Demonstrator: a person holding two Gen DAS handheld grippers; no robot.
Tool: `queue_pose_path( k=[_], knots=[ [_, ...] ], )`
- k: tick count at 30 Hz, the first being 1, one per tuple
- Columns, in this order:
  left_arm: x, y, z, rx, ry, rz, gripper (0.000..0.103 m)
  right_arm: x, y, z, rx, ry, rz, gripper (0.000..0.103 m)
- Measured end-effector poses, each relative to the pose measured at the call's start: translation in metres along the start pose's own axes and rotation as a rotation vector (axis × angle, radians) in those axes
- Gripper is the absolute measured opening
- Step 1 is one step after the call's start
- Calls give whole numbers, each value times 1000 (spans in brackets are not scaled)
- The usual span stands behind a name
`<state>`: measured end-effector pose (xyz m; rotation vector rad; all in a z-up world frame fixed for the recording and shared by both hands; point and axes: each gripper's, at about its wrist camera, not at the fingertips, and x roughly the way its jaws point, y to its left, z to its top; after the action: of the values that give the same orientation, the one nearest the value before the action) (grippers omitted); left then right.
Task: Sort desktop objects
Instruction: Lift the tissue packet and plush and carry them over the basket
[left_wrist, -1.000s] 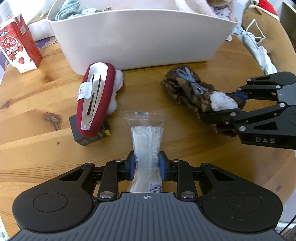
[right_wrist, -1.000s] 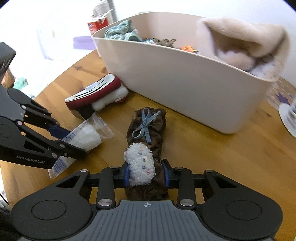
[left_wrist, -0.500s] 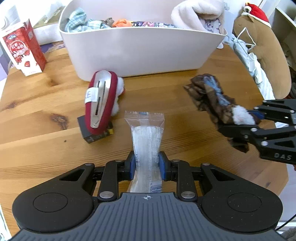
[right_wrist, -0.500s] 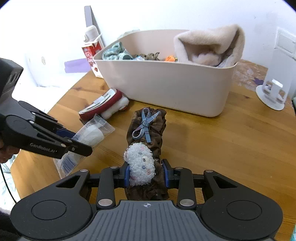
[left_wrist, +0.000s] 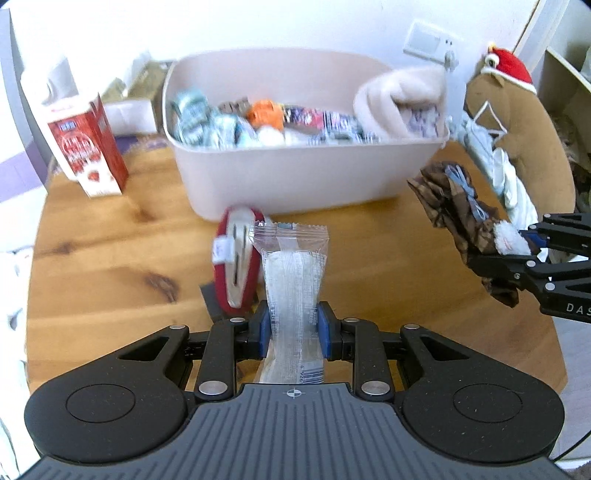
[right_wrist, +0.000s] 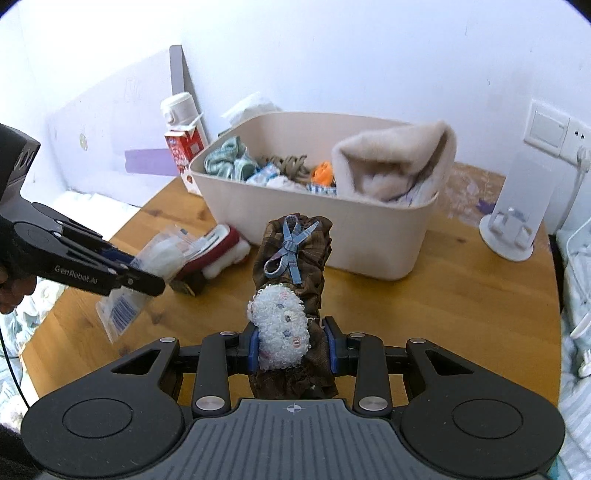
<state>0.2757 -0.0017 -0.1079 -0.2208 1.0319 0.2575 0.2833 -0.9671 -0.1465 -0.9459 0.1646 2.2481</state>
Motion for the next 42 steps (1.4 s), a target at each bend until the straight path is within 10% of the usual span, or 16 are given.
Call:
queue_pose_path(
  k=[24,42],
  knots=[
    [-34,13,100,66,-194,62,26,-29,-41,88,-105,-170,-73,28],
    [21,-1,152,127,-175,65,26,19,-46,147,-111,-203,-92,27]
  ],
)
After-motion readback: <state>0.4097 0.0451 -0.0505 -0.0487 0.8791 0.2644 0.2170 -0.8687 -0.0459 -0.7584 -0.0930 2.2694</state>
